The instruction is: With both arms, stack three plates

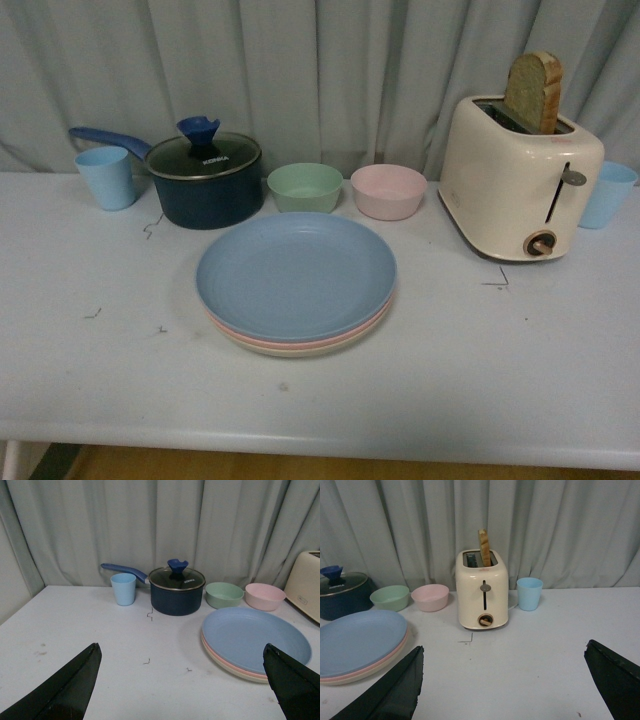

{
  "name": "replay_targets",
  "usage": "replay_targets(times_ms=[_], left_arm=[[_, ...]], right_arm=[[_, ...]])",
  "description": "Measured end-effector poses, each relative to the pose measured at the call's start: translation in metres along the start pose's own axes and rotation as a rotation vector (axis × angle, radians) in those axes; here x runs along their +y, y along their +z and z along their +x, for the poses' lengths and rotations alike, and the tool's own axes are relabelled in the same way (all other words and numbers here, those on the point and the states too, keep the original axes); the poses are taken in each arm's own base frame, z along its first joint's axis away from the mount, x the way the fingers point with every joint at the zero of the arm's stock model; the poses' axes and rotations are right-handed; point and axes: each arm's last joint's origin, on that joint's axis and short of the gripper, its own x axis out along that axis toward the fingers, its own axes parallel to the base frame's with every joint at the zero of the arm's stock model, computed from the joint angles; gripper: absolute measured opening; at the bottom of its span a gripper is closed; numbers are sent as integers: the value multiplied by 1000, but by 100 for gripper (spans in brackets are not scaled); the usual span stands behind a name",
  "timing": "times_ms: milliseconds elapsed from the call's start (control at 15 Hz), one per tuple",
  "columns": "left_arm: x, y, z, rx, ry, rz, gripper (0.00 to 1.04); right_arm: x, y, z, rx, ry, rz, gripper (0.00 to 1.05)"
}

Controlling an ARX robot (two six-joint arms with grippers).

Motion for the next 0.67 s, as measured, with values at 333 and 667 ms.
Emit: replay_targets(times_ms=[333,667], left_arm=[[0,0,0,0,0,0,98],[0,0,0,0,0,0,98]], right_arm=[[0,0,0,0,0,0,98],[0,0,0,0,0,0,98]])
